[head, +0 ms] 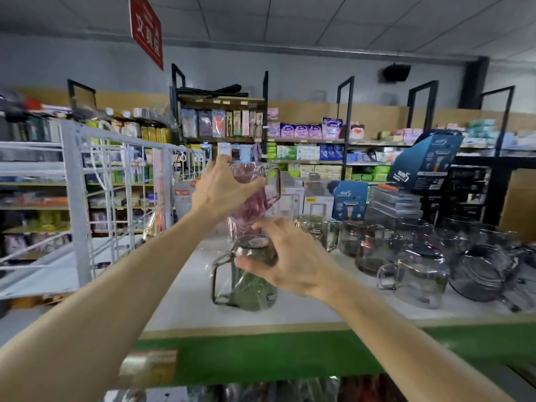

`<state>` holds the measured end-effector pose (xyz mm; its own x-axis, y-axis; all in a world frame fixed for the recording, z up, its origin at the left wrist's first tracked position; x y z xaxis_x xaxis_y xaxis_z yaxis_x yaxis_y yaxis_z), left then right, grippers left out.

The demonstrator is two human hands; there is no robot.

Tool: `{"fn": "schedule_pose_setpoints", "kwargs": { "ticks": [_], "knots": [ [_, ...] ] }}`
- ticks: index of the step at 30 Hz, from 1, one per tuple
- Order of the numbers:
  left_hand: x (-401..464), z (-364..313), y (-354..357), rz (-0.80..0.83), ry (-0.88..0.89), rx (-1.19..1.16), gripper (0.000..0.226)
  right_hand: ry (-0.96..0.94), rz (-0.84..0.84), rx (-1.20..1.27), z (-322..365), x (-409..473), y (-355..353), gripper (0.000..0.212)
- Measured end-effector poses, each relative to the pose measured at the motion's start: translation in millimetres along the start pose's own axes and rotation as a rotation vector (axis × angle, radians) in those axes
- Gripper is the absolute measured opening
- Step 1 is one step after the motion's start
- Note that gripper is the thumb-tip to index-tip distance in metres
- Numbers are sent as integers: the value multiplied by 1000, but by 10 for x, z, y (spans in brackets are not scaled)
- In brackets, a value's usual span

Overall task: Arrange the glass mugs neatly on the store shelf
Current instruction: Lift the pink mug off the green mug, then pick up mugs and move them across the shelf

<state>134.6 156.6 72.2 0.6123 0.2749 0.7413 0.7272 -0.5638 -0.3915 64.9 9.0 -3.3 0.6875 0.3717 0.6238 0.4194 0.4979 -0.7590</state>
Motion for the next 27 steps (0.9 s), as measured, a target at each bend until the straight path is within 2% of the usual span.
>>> {"fn": "schedule_pose_setpoints", "kwargs": {
  "ticks": [7, 15, 19, 25, 27],
  "knots": [
    [-76, 113, 53, 47, -2, 11, 100, 52, -11, 101, -58, -4, 43, 70],
    [-559, 235, 324, 193, -55, 163, 91, 71, -53, 43, -628, -225, -366, 74],
    [-770, 270, 444, 234, -61, 209, 89, 98, -133, 13, -850, -254, -551, 65],
    [-821, 320, 524, 304, -115, 249, 103, 178, -203, 35, -994, -246, -670, 55],
    [-804, 257, 470, 240, -88, 278, 96, 241, -251, 111, -1037, -234, -724, 45]
  ]
}}
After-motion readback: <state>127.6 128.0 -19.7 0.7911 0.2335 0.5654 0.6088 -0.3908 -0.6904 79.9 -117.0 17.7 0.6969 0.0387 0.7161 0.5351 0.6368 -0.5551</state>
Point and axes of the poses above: each hand's wrist, its own x-axis towards the middle knuckle, its own y-axis out of the palm, z = x × y, the point moved 6 cm from there along x, towards the middle knuckle, and after that the axes turned 11 degrees about -z, right-handed, at the moved point
